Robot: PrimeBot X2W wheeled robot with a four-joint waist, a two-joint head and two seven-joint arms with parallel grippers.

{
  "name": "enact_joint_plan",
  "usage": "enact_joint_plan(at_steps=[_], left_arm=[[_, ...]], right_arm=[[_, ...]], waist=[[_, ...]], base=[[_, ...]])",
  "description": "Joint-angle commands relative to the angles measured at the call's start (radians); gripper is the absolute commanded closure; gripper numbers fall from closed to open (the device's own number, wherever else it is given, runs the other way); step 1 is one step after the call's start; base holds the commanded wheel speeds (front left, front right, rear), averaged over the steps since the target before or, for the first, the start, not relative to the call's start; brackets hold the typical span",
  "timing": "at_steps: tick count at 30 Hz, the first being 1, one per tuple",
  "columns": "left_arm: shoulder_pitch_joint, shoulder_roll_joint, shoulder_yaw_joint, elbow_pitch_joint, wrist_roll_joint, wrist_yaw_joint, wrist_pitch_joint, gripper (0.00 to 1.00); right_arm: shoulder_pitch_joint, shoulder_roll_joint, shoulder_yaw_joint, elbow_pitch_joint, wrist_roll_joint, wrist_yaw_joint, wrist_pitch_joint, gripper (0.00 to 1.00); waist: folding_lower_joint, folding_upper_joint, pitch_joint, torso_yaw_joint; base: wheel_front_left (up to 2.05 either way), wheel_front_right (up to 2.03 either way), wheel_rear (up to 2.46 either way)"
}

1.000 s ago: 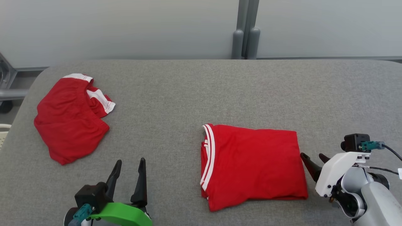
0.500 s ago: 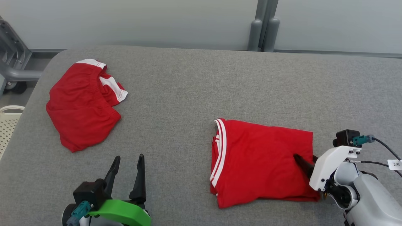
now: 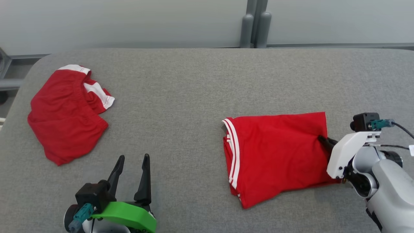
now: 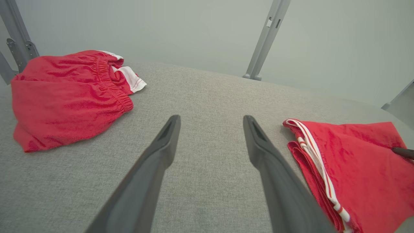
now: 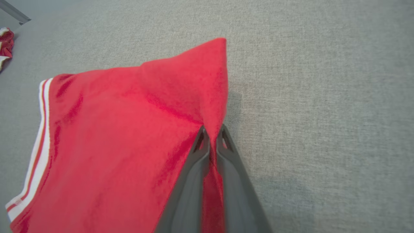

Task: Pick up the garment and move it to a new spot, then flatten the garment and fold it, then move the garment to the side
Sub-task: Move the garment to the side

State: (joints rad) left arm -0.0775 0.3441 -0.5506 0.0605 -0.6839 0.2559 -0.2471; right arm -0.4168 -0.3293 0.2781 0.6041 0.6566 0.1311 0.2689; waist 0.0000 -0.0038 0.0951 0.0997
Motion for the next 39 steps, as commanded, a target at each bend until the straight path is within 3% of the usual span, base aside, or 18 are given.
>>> enact_joint_plan(at_steps=[1,23,30,39], left_arm=[[-0.024,0.001,0.002,-0.004,0.009,-0.001,-0.002,0.0],[-0.156,-0.001,-0.018,0.008,0.047,-0.03,0.013,0.0],[-0.201,0.01,-0.024,0.002,0.063,-0.029,0.03,0.0],[-0.229,0.026,-0.026,-0.035,0.085,-0.016,0.041,0.0]], right_arm=[[-0.031,-0.018,0.001,-0.001,-0.017,-0.001,-0.017,1.0],[-0.302,-0.068,0.017,-0.004,-0.081,0.0,-0.043,1.0],[-0.356,-0.057,0.012,0.016,-0.091,0.0,-0.065,1.0],[-0.446,-0.058,-0.028,0.093,-0.137,0.0,-0.13,1.0]], waist=[[0.0,0.0038,0.017,-0.045],[0.0,0.0038,0.157,-0.424],[0.0,0.0038,0.194,-0.46],[0.0,0.0038,0.224,-0.419]], base=[[0.0,0.0,0.0],[0.0,0.0,0.0],[0.0,0.0,0.0],[0.0,0.0,0.0]])
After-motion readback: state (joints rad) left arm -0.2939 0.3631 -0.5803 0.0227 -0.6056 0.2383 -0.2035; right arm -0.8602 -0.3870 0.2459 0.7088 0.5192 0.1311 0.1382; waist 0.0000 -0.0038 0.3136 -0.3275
